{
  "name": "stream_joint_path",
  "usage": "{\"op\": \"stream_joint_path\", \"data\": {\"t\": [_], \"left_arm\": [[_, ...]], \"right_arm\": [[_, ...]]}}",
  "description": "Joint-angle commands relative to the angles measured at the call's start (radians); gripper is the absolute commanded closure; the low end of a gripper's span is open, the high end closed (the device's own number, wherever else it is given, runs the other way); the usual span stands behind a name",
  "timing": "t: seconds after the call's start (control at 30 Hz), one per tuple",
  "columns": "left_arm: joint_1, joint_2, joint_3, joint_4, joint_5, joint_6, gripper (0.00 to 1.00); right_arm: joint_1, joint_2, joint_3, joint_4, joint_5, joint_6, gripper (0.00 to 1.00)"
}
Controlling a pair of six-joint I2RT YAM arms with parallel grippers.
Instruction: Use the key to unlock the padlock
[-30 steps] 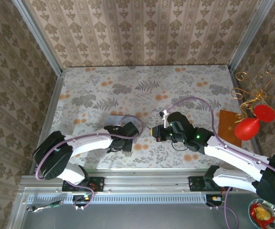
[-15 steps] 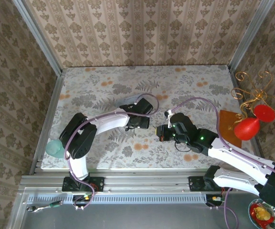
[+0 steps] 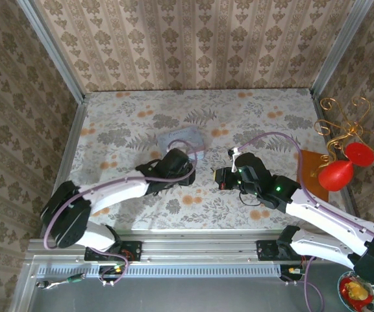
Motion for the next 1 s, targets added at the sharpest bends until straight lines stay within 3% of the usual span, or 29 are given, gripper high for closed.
{"op": "stream_joint_path", "data": {"t": [0.0,0.43,0.97], "left_arm": [[-0.004,-0.029,-0.099,0.272,0.01,-0.056,0.44],[0.092,0.152,-0.267,0.778,0.086,-0.199,0.44],[0.132,0.379,-0.191,0.874,0.087,-0.21,0.48]], "right_arm": [[-0.007,0.004,-0.005,0.002,0.0,0.02,1.0],[-0.007,-0.033,-0.058,0.058,-0.019,0.073,1.0],[-0.007,-0.053,-0.068,0.053,-0.033,0.087,1.0]]}}
